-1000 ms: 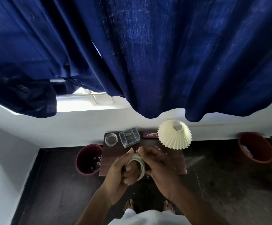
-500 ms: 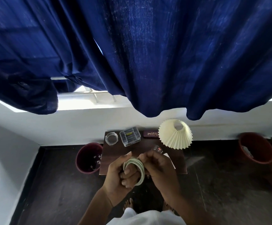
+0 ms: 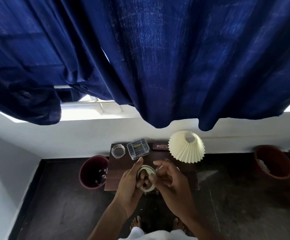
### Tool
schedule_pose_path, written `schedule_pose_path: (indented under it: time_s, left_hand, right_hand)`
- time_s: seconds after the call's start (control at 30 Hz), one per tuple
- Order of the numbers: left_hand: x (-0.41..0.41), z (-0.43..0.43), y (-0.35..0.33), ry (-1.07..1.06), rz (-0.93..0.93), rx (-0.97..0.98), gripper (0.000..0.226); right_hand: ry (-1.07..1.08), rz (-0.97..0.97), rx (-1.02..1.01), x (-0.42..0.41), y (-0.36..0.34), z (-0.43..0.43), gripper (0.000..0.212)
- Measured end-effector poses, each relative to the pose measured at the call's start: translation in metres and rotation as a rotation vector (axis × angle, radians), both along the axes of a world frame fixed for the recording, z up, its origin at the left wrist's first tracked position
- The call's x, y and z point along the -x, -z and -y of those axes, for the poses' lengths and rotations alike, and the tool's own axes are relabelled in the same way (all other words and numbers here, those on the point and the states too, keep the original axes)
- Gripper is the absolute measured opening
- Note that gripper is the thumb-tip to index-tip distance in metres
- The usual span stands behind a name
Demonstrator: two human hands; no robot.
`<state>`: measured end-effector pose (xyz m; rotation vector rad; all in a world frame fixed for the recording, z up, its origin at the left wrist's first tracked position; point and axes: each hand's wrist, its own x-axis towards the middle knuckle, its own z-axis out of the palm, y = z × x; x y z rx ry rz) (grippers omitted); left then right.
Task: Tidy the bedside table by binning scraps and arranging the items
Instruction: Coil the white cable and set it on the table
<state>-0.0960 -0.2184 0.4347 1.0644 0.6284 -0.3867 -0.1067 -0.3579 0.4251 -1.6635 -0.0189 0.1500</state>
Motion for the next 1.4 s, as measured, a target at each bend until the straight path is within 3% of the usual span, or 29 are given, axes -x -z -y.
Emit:
schedule_pose_path:
  time_s: [0.23,0.4,0.67,0.73,0.87,1.0,1.23,1.4]
  left_hand:
    - [0.001,0.001,0.009,-0.022,0.064,0.045,0.045]
    - [0.001,0.004,0.007,-0.003,0.138,-0.039,0.052]
    - [-0.003,0.004,0.006,0.062,0.095,-0.041,0.045]
    - [-0.002,0.005,0.007,0.054,0.082,-0.051,0.045]
    - [-0.001,0.009,0.011,0.023,0.037,-0.077,0.053]
    - [-0.001,0.009,0.014,-0.026,-0.022,-0.090,0.057]
    - [0.003,0.002,0.020,-0.028,-0.099,-0.034,0.067]
    - [0.006,0.003,0.027,-0.064,-0.067,-0.037,0.055]
  right_hand:
    - [-0.029,-0.171,-0.175,-0.003,0.002,0.002,0.033]
    - [-0.045,-0.278,-0.255,-0.004,0.007,0.006,0.036]
    - [-0.097,-0.394,-0.375,-0.006,0.012,0.007,0.037]
    - [-0.098,-0.371,-0.324,-0.008,0.013,0.007,0.035]
    - [-0.088,-0.137,0.000,-0.011,0.016,0.009,0.029]
    - [-0.100,-0.068,0.113,-0.009,0.018,0.011,0.028]
    - [-0.127,-0.023,0.169,-0.003,0.019,0.010,0.036]
    - [-0.092,-0.009,0.179,0.000,0.023,0.008,0.035]
